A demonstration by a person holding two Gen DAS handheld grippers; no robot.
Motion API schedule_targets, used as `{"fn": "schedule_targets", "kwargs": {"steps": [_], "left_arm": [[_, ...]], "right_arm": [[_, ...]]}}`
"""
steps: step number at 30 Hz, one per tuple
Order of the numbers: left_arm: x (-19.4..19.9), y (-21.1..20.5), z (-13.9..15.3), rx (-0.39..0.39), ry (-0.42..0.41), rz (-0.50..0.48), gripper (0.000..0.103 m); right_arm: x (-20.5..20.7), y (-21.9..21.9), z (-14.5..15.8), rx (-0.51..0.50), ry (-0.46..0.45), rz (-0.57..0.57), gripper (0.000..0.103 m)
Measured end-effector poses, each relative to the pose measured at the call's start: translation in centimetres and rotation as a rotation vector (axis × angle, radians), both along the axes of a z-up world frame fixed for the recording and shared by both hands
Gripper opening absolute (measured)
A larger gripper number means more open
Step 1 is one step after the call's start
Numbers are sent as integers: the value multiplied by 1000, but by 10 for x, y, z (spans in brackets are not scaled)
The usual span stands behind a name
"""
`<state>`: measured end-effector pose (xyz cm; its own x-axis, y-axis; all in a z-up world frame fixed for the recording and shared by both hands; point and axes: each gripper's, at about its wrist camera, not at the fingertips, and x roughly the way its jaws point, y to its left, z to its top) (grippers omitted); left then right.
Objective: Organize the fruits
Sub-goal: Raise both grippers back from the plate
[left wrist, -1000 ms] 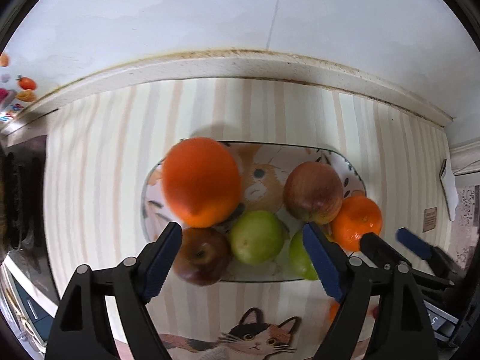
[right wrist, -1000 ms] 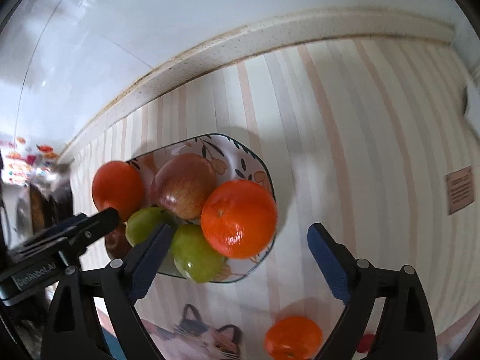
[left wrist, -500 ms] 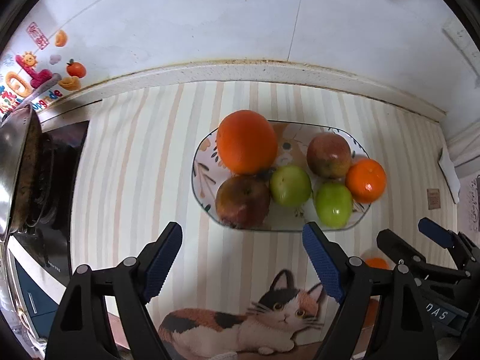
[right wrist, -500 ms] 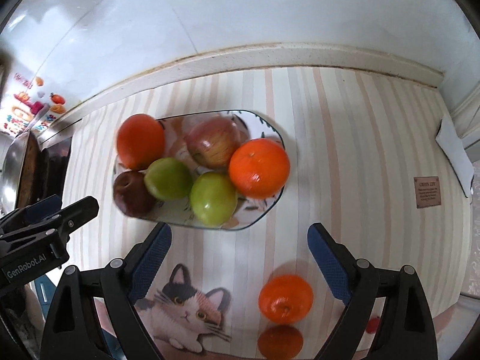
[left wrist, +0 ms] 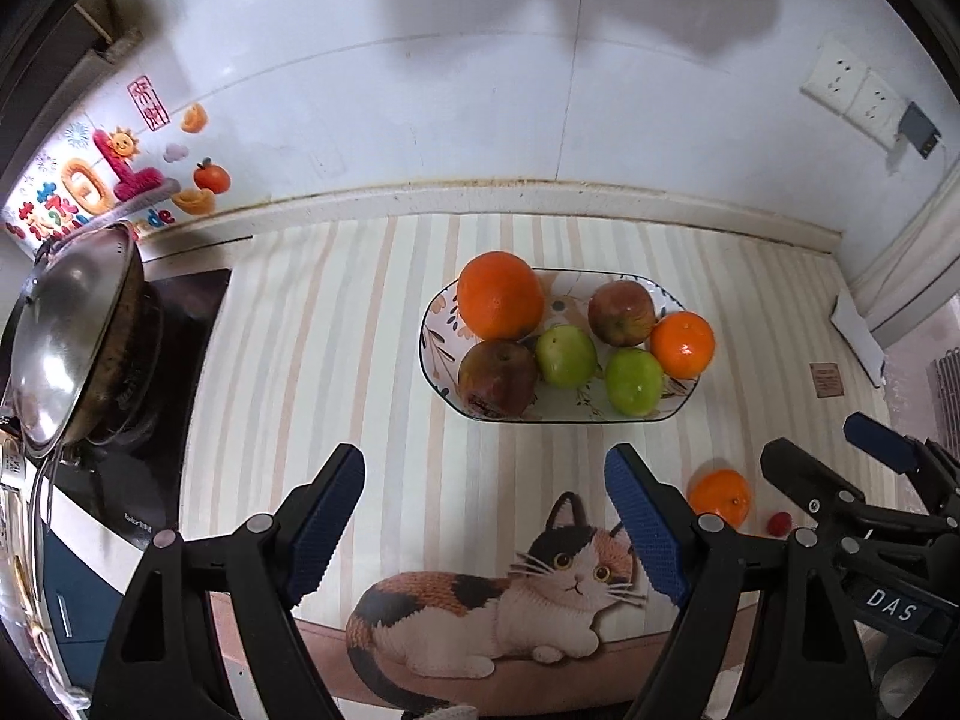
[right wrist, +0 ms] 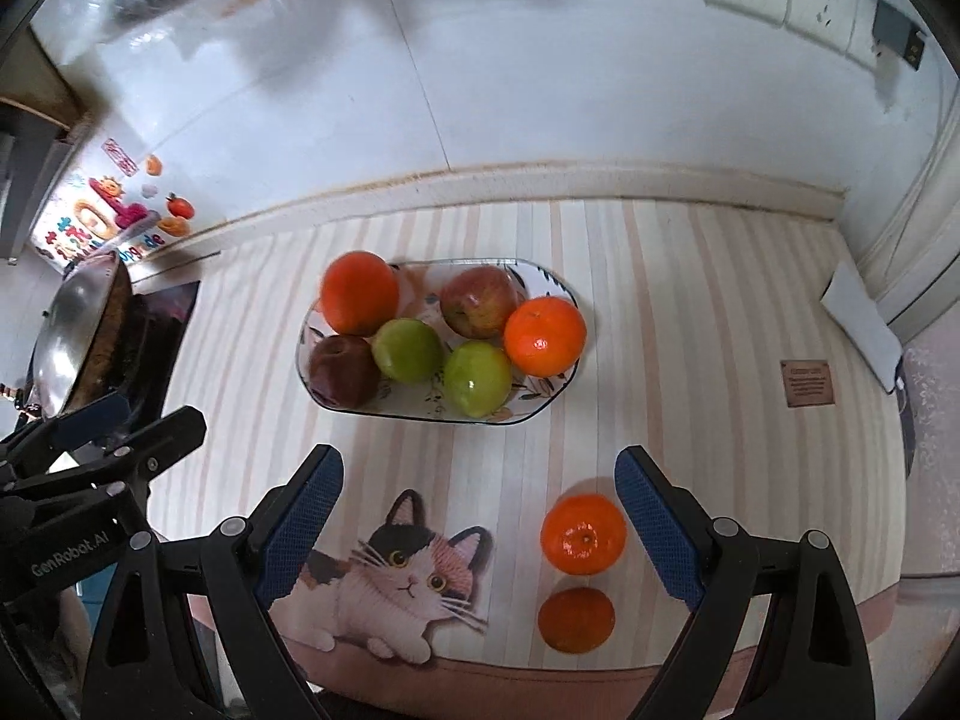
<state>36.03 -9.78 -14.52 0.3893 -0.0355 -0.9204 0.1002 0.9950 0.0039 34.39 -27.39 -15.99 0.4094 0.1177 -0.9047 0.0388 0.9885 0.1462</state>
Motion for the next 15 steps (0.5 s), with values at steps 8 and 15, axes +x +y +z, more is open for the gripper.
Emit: {"fn": "schedule_targets", "kwargs": {"steps": [8, 15], "left_arm": [[-20, 10, 20, -34, -31, 15, 82], [-29, 8, 17, -19, -23, 13, 82]], "right_arm": [[-27, 11, 31, 19, -57, 11, 94], [-37, -5, 22, 85, -35, -47, 94]]}}
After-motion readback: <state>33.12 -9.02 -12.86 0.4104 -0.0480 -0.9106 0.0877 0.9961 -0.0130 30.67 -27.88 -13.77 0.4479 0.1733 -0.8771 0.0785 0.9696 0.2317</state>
